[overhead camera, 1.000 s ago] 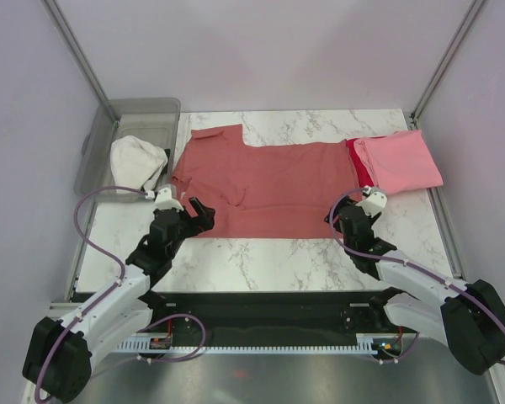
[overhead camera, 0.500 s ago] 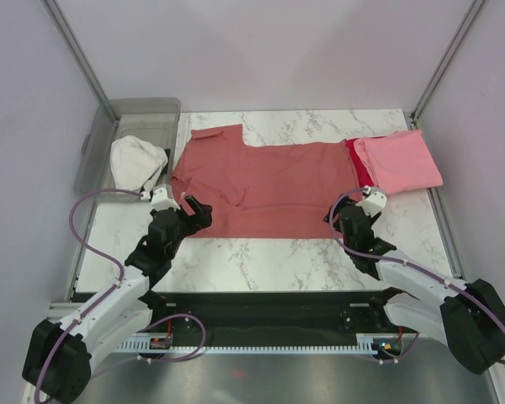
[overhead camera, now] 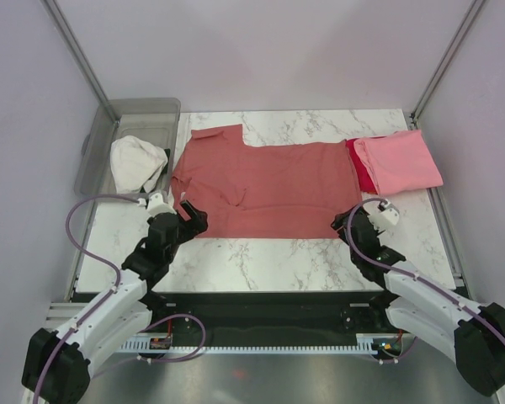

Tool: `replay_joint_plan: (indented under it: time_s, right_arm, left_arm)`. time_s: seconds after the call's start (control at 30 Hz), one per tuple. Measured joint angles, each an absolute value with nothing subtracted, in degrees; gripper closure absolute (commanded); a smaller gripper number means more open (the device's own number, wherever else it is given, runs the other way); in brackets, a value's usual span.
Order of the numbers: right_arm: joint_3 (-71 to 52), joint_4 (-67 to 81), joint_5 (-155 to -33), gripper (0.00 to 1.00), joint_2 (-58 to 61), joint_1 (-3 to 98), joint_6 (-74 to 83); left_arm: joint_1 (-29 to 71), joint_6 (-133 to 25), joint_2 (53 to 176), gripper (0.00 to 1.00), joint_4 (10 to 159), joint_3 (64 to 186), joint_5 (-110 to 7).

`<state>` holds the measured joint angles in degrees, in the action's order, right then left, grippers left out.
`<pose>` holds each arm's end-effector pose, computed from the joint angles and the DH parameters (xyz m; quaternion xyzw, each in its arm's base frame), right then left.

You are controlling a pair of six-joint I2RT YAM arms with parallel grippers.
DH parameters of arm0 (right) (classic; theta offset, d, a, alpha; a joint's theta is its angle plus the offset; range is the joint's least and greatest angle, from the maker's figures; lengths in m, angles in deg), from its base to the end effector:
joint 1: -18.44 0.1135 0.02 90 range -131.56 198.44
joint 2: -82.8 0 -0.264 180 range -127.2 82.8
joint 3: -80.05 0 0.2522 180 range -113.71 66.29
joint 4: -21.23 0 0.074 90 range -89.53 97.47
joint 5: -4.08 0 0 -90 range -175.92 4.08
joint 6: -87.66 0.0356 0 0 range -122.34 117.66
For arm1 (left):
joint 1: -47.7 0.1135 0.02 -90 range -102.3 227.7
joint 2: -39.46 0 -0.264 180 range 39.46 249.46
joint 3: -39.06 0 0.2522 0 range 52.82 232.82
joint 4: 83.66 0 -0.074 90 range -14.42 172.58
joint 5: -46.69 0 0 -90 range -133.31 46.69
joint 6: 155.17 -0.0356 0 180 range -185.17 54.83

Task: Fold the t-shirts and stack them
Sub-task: Fold the tshirt

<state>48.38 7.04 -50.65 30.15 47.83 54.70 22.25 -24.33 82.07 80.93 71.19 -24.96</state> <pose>0.1665 0.0702 0.1737 0.3376 0.7881 0.1045 0.5039 0.1589 -0.0632 0.1993 -0.1959 0.8178 -0.1733 0.5126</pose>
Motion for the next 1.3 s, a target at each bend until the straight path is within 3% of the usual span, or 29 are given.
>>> replay_joint_plan:
  time_s: [0.27,0.67,1.0,1.2,1.3]
  right_arm:
    - [52.1,-0.8,-51.8,0.35,31.6,47.8,66.8]
    - [49.4,-8.7,-49.4,0.27,28.8,47.8,71.9]
    - [48.2,-12.3,-45.0,0.30,26.9,47.1,74.1]
    - [47.3,-13.0,-44.1,0.36,24.8,47.0,75.0]
    - [46.3,-12.9,-43.5,0.48,22.4,46.9,75.4]
  left_arm:
    - [22.2,-19.2,79.5,0.06,68.1,74.6,-22.1]
    - [22.2,-11.7,78.0,0.06,56.4,76.5,-22.2]
    - [22.2,-8.4,78.8,0.06,50.4,78.3,-22.4]
    - [22.2,-6.2,78.8,0.06,48.2,78.7,-21.9]
    - [22.2,-5.1,79.2,0.06,48.0,78.7,-21.3]
